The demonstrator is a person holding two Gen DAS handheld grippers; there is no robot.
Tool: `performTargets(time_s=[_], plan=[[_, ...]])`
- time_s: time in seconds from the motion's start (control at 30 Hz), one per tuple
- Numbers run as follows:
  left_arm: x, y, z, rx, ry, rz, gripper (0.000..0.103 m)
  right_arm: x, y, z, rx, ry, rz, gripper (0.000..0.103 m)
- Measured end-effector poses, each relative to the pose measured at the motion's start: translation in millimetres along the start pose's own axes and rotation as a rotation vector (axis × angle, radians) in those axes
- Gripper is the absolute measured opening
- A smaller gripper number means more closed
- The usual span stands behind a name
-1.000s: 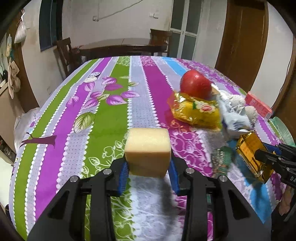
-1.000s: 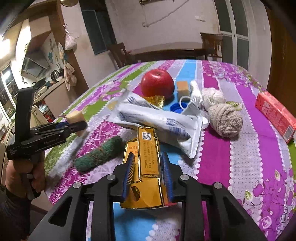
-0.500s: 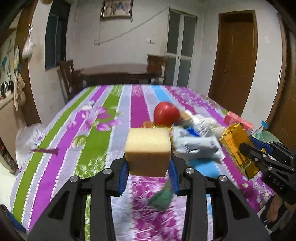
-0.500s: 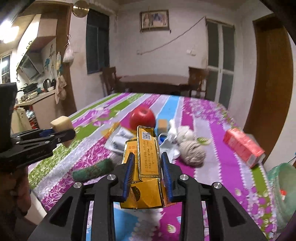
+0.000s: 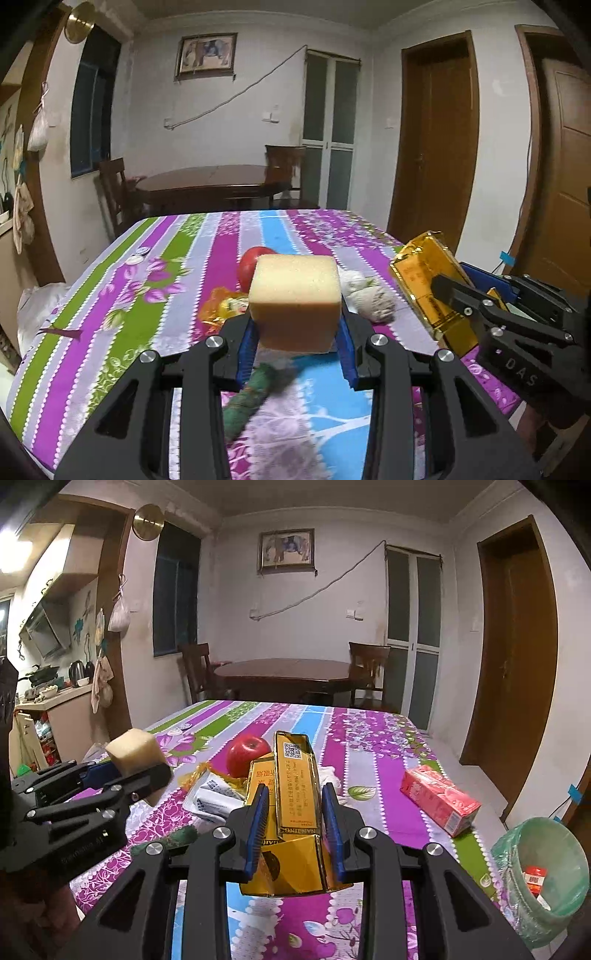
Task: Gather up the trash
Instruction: 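Carry the sponge block and yellow box in both tools over the green bin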
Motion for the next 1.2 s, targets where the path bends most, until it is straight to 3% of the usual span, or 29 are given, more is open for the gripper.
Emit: performTargets(time_s=[0.6, 1.2], plan=[[23, 17, -63, -0.075, 0.042, -0.042, 0.035, 19, -17, -78, -0.088, 0.034, -0.022, 0.031], [30, 51, -136, -0.179, 0.077, -0.016, 0.035, 21, -40, -169, -0.176, 0.056, -0.015, 0.031]])
Point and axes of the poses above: each gripper's, at about its wrist camera, not at the fingertips, and y roughly the way its jaws point, z to its left, x to its top, the point moved 7 cm from there along y, roughly the way its jaws point, and after that the axes turned 8 degrees about -z, right-handed, at the moved point
